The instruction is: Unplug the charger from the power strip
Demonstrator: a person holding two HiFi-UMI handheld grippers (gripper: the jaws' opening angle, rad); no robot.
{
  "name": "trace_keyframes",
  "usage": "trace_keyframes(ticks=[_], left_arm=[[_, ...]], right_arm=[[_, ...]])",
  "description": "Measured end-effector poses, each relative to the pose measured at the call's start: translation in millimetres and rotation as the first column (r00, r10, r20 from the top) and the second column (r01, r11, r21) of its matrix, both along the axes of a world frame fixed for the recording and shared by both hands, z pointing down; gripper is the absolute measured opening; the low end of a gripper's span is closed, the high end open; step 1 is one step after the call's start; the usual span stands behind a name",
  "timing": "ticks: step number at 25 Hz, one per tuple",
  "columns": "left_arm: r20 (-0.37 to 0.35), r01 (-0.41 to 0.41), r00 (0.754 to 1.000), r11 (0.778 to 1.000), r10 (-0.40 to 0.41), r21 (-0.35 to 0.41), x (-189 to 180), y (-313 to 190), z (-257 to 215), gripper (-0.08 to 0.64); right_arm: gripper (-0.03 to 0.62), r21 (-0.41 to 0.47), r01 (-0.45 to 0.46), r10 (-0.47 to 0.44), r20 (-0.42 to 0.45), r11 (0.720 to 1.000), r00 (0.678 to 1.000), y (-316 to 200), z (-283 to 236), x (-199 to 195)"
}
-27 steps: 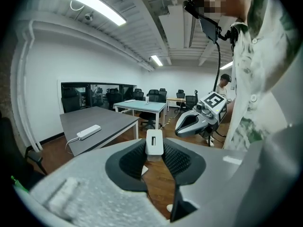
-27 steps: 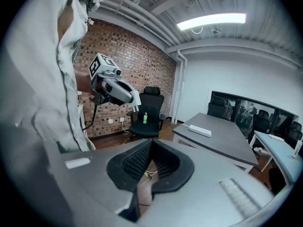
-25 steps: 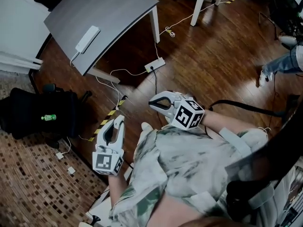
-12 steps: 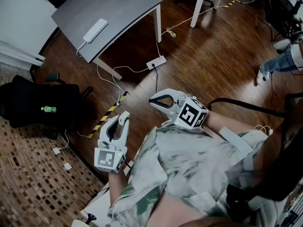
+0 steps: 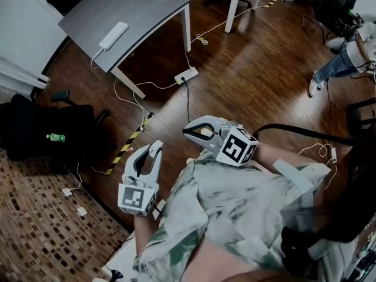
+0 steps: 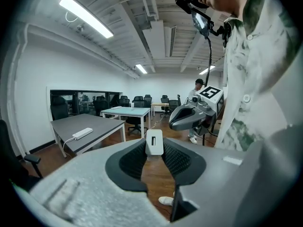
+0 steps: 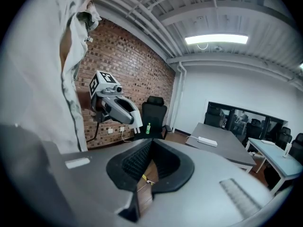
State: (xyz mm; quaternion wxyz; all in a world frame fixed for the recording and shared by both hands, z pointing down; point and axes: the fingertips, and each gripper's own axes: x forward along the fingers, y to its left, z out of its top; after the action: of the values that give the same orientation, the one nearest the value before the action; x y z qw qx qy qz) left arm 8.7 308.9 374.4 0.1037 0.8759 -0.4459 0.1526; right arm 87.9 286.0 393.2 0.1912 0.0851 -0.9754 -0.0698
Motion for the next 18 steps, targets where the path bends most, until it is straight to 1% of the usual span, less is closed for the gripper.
trace_keyframes(ticks=[6,10,14,18], left_arm=[[-0.015,-0.041,0.999,0.999,0.041,0.022,10,11,-7,0.107],[-0.024,-0.050,0.998,0.998,0.050,0.024,11,17,-8,0.107],[-0.028,-0.053,0.998,0.998,0.054,0.029,9,21,-9,0.107],[-0.033,-0.056,0.998,0.998,0.057,0.029,7,26,-9,0.107]], right_arm=[[0.028,0.030,-0.011,0.011,0.014,0.999,1.000,18,-12,5],[0.028,0.043,-0.021,0.020,0.026,0.999,0.999,24,-23,4],[0.028,0.069,-0.012,0.010,0.037,0.998,0.999,29,-29,1],[0.025,0.065,-0.016,0.014,0.030,0.998,0.999,34,-31,-1]])
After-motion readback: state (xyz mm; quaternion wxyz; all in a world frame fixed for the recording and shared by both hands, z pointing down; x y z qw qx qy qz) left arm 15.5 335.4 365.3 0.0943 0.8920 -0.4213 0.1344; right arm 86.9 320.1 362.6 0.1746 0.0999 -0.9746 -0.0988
